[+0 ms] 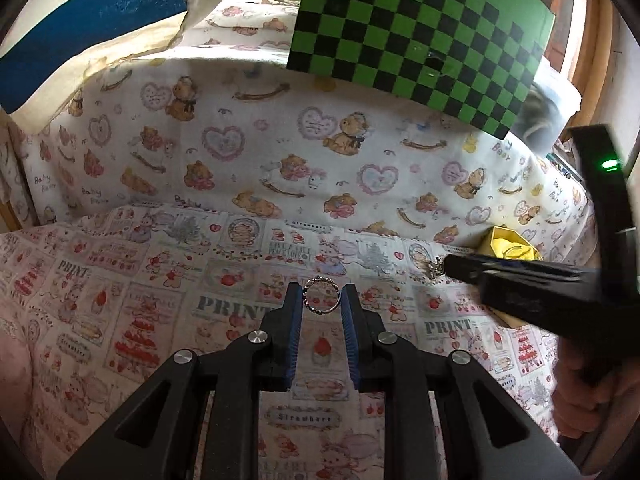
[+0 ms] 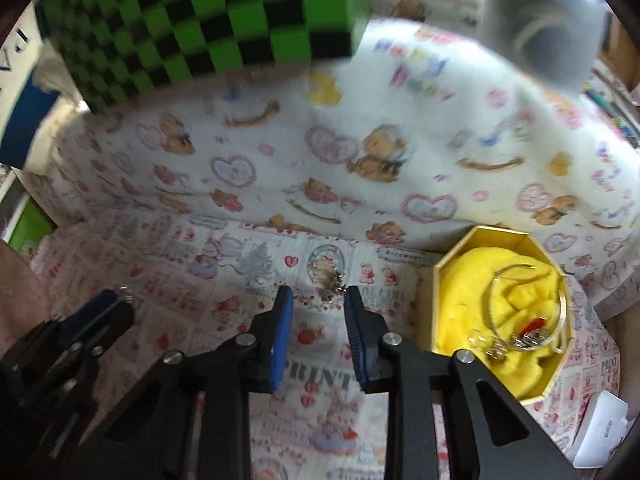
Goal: Organize jewelry
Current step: 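Lift the ring with the left tool while the right tool grasps a small silver charm, then carry the ring with the left tool while the right tool carries the charm to the box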
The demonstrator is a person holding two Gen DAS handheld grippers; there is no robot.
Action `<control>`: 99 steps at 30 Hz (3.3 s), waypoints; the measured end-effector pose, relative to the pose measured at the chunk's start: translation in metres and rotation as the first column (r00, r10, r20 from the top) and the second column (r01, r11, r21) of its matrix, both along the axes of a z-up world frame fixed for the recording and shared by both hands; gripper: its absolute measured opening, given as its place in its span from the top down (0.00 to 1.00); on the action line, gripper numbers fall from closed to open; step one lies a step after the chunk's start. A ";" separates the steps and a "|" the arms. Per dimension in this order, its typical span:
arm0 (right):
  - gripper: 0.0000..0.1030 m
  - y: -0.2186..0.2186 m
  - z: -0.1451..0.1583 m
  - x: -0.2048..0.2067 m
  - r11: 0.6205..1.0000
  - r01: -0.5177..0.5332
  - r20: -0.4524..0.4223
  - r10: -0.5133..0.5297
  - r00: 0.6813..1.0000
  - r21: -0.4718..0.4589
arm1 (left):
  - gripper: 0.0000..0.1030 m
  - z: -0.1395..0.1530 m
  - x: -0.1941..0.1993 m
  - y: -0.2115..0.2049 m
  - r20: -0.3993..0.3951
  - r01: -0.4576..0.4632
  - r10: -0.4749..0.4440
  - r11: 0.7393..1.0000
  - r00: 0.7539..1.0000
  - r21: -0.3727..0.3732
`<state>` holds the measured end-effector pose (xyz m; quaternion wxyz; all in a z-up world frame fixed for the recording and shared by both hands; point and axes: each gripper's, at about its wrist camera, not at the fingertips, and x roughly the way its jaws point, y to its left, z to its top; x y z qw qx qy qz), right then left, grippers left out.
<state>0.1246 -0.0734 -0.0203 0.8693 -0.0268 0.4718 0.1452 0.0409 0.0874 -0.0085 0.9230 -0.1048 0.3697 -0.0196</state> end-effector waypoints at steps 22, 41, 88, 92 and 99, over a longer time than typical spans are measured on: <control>0.91 0.009 -0.009 -0.011 0.997 -0.023 0.025 0.025 0.999 -0.073 | 0.82 0.008 -0.008 -0.003 0.014 -0.001 0.001 1.000 1.000 -0.002; 0.91 -0.034 0.011 -0.091 0.997 -0.071 0.335 0.066 0.940 0.003 | 0.82 0.010 -0.021 -0.036 0.051 0.087 -0.090 0.994 0.995 0.071; 0.91 -0.222 0.007 -0.033 0.813 0.200 0.120 -0.313 0.942 0.547 | 0.82 0.023 0.057 -0.169 0.138 0.330 -0.326 0.944 0.935 -0.003; 0.91 -0.219 0.004 -0.028 0.831 0.206 0.112 -0.305 0.946 0.517 | 0.82 0.003 0.066 -0.176 0.083 0.345 -0.343 0.939 0.936 -0.008; 0.91 -0.207 0.000 -0.024 0.872 0.227 0.113 -0.302 0.946 0.435 | 0.82 -0.004 0.061 -0.194 0.043 0.341 -0.349 0.931 0.936 0.129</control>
